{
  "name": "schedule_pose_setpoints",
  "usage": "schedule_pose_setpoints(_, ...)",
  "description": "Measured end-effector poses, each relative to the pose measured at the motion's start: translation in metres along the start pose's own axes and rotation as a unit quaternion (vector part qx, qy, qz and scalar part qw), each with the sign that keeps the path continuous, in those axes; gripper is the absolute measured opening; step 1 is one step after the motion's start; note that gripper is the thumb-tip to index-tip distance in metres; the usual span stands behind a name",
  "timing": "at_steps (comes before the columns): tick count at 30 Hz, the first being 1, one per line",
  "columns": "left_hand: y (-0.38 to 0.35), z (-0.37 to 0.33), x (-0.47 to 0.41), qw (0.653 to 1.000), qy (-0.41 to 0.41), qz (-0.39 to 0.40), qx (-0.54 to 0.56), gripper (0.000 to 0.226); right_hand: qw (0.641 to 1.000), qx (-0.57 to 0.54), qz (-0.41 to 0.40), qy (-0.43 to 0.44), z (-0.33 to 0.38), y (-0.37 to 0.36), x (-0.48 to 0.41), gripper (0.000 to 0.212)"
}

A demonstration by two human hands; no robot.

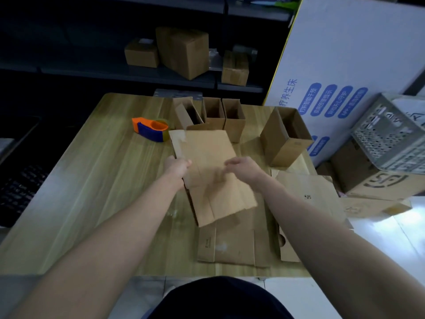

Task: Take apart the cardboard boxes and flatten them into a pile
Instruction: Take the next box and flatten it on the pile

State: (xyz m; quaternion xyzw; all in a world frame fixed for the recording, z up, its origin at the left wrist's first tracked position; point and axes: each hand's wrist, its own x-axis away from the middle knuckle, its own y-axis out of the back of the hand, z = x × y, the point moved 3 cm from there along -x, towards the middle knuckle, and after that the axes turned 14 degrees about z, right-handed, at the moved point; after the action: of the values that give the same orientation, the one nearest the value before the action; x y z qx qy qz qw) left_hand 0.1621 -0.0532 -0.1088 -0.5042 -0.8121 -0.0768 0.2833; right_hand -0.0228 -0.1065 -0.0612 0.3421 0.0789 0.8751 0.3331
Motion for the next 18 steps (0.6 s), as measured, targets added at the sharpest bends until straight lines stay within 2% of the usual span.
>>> schedule_pose_setpoints(3, 0.007, -0.002, -0.003, 0.999, 0.025, 0.028, -0.003, 0.039, 0.995, 0.011, -0.089, -0.048, -0.018, 0.019, -0.004, 0.061)
schedule_pose_setpoints(6, 0.007, 0.001, -0.003, 0.998, 0.037, 0.039, -0.035, 0.042, 0.992, -0.017, -0.100, -0.080, -0.034, 0.028, -0.005, 0.076)
schedule_pose_setpoints(9, 0.007, 0.011, -0.005, 0.995, 0.035, 0.045, -0.081, 0.047, 0.989, -0.076, -0.090, -0.089, -0.045, 0.028, -0.006, 0.064)
schedule_pose_setpoints(12, 0.003, 0.021, -0.001, 0.985, 0.060, 0.085, -0.140, 0.055, 0.984, -0.095, -0.120, -0.095, -0.051, 0.020, -0.007, 0.056)
schedule_pose_setpoints(14, 0.001, 0.030, 0.000, 0.972, 0.072, 0.101, -0.201, 0.053, 0.983, -0.095, -0.121, -0.096, -0.057, 0.013, -0.013, 0.053)
schedule_pose_setpoints(18, 0.010, 0.049, 0.000, 0.950, 0.077, 0.066, -0.294, 0.065, 0.986, -0.034, -0.094, -0.130, -0.073, -0.003, -0.022, 0.043)
